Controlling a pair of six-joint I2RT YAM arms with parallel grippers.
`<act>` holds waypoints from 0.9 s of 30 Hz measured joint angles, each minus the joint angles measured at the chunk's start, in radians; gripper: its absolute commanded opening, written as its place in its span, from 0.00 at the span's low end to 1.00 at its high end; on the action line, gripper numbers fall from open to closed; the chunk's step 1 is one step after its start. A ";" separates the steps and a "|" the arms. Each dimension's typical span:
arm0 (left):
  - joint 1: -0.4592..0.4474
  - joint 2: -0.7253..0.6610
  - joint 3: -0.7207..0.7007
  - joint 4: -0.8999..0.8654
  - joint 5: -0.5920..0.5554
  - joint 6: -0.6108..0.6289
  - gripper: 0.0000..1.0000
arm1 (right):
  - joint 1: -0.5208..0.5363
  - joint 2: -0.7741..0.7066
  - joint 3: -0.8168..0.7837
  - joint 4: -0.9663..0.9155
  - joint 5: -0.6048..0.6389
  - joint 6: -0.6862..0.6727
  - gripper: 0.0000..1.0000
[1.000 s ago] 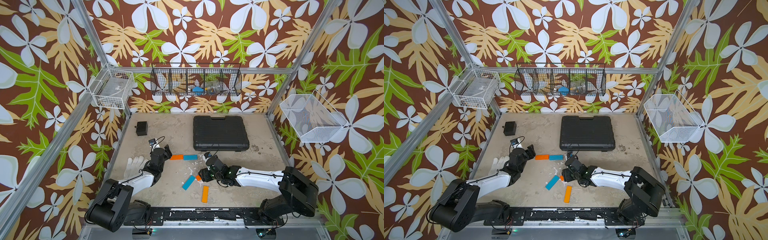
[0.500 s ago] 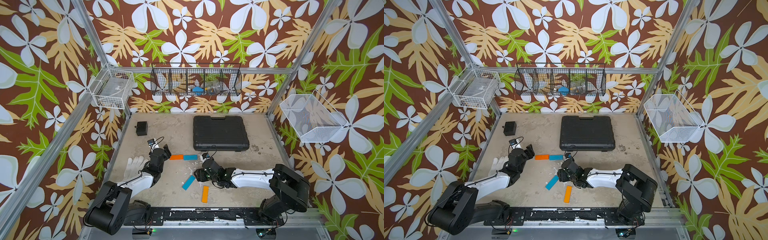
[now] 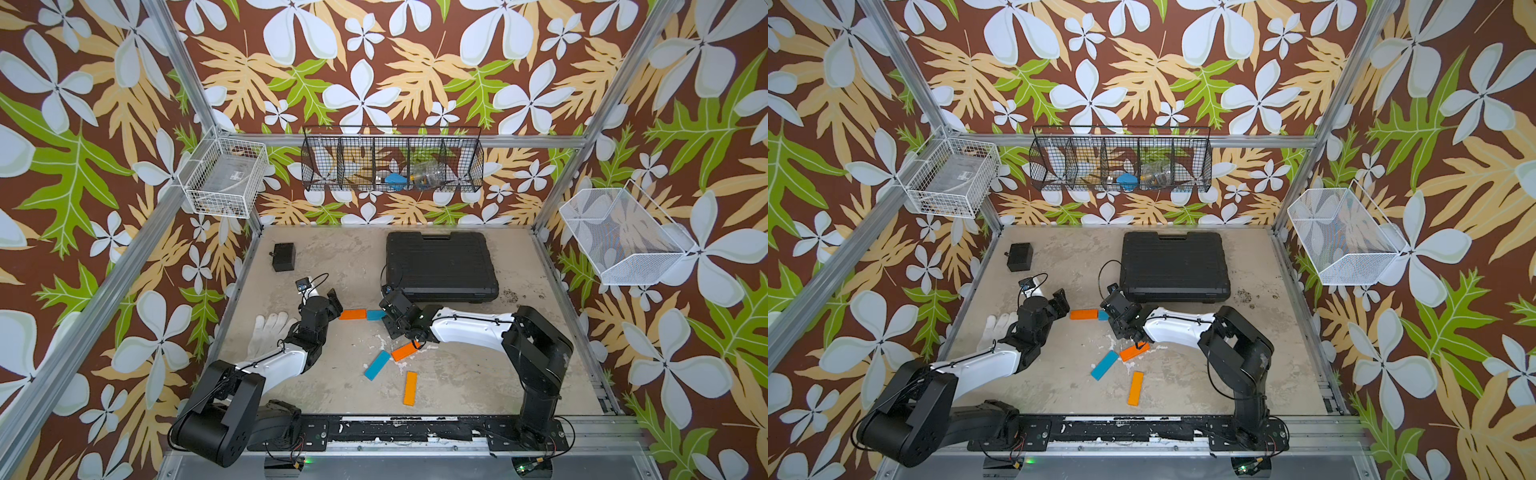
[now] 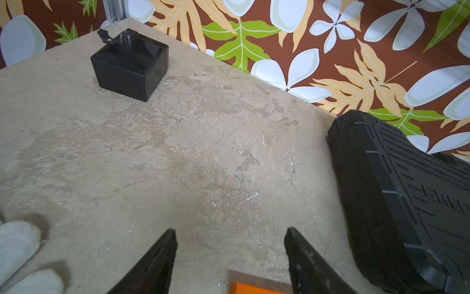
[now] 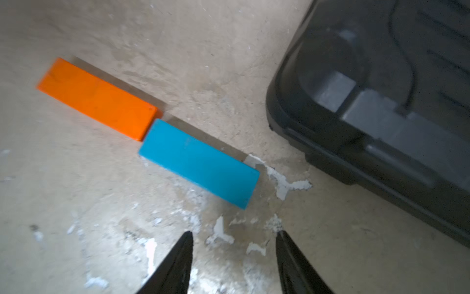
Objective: Assemble the number 7 with building blocks
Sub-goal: Adjust the building block at the center of the board.
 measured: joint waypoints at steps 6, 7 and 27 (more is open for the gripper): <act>0.000 -0.003 0.000 0.000 0.000 0.000 0.70 | -0.062 0.021 -0.029 0.029 -0.094 -0.010 0.43; 0.000 -0.003 0.000 0.000 0.001 0.000 0.70 | -0.075 0.020 -0.037 0.045 -0.121 -0.005 0.43; 0.000 -0.009 0.002 0.000 0.003 0.000 0.70 | -0.140 0.013 -0.091 0.233 -0.390 0.095 0.43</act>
